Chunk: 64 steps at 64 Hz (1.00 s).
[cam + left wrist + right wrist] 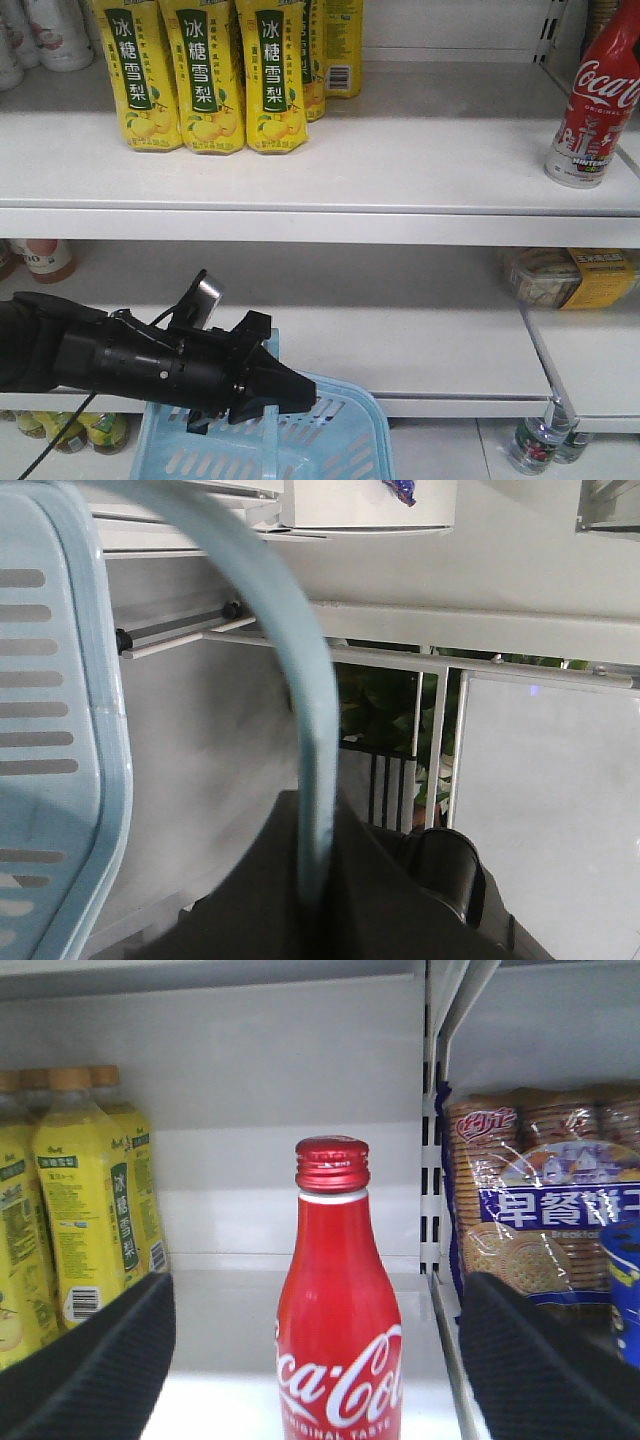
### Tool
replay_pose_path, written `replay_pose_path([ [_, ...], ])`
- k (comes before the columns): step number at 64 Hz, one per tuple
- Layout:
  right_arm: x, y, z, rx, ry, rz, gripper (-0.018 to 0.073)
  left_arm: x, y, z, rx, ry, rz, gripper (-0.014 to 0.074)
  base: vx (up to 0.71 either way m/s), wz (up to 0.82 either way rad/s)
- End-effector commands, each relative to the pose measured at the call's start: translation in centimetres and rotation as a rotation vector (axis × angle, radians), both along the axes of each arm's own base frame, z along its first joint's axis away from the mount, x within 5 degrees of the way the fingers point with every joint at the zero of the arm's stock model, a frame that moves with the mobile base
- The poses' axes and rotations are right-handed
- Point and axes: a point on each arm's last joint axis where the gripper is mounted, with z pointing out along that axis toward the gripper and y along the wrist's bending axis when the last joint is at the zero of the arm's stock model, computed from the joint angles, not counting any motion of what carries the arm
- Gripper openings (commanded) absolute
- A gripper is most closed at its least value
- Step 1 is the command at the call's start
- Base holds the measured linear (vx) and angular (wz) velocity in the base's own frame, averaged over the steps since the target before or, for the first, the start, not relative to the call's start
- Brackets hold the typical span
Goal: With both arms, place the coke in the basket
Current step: 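Reach the right gripper to the red Coca-Cola bottle on the shelf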
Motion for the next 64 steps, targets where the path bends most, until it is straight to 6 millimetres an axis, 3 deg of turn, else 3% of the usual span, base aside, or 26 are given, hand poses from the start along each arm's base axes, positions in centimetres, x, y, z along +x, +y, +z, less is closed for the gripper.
replay_pose_path([
  [1, 0.9, -0.1, 2.2, -0.004, -0.100, -0.016, 0.0570, -0.2, -0.5, 2.6, -0.110, -0.043, -0.015, -0.0006, 0.00, 0.00],
  [21, 4.2, 0.2, 3.2, -0.041, -0.098, -0.024, 0.0570, -0.2, -0.5, 2.6, -0.110, -0.043, -0.015, -0.0006, 0.00, 0.00],
  [36, 6.6, 0.3, 2.8, -0.046, -0.072, -0.028, 0.0534, -0.2, -0.5, 2.6, -0.110, -0.043, -0.015, -0.0006, 0.00, 0.00],
  [45, 7.2, 0.3, 2.4, -0.052, -0.052, -0.027, 0.0366, -0.2, -0.5, 2.6, -0.110, -0.043, -0.015, -0.0006, 0.00, 0.00],
  [56, 6.4, 0.4, 2.9, -0.046, -0.062, -0.021, 0.0000, -0.2, -0.5, 2.6, -0.110, -0.043, -0.015, -0.0006, 0.00, 0.00],
  [64, 4.8, 0.3, 4.0, -0.046, -0.101, -0.020, -0.0011, -0.2, -0.5, 2.6, -0.109, -0.043, -0.016, -0.0006, 0.00, 0.00],
])
